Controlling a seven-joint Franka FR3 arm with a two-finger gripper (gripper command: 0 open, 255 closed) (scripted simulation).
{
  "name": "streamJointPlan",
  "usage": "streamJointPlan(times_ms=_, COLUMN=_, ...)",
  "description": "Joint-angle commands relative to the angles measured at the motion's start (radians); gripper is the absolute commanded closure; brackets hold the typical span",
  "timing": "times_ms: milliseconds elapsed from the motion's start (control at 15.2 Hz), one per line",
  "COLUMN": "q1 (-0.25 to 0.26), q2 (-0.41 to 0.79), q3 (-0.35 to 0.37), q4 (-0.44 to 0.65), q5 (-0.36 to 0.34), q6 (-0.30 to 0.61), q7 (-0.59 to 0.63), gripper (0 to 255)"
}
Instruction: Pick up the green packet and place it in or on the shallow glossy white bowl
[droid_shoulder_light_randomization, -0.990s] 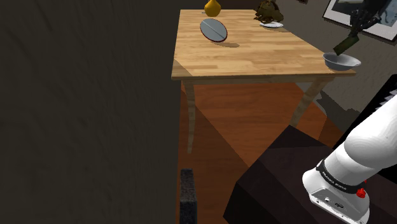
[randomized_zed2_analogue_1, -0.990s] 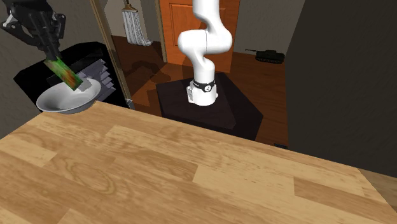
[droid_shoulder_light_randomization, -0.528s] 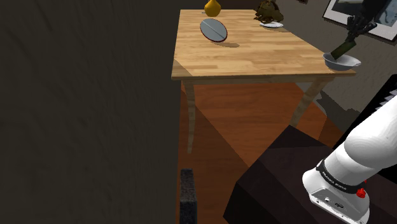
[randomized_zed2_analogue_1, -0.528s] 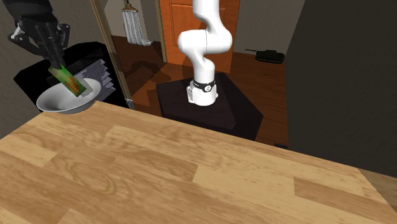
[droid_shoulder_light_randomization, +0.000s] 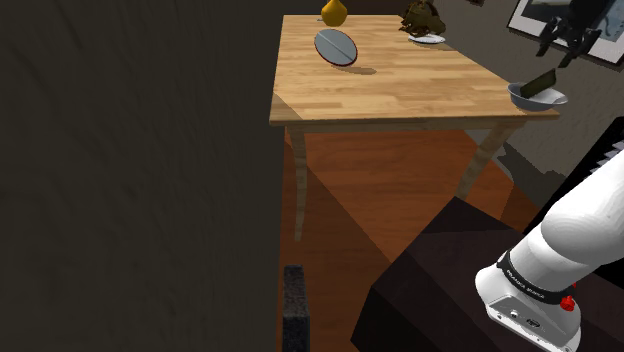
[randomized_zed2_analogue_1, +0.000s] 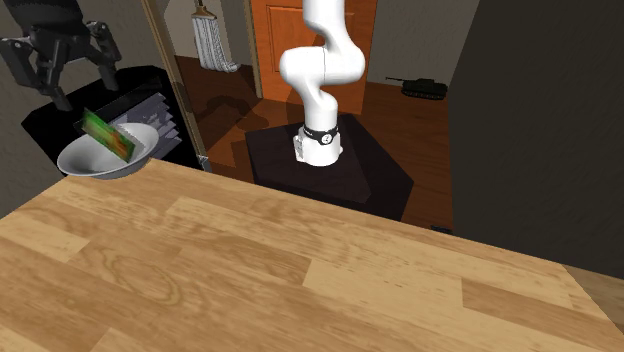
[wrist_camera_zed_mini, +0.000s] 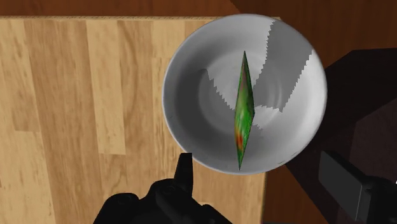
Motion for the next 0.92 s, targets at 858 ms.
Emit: streamJointPlan(times_ms=858, q1=0.000, q2=0.022, q3=-0.005, q4=0.145, q5=0.017, q6=-0.130, q7=-0.013, gripper=0)
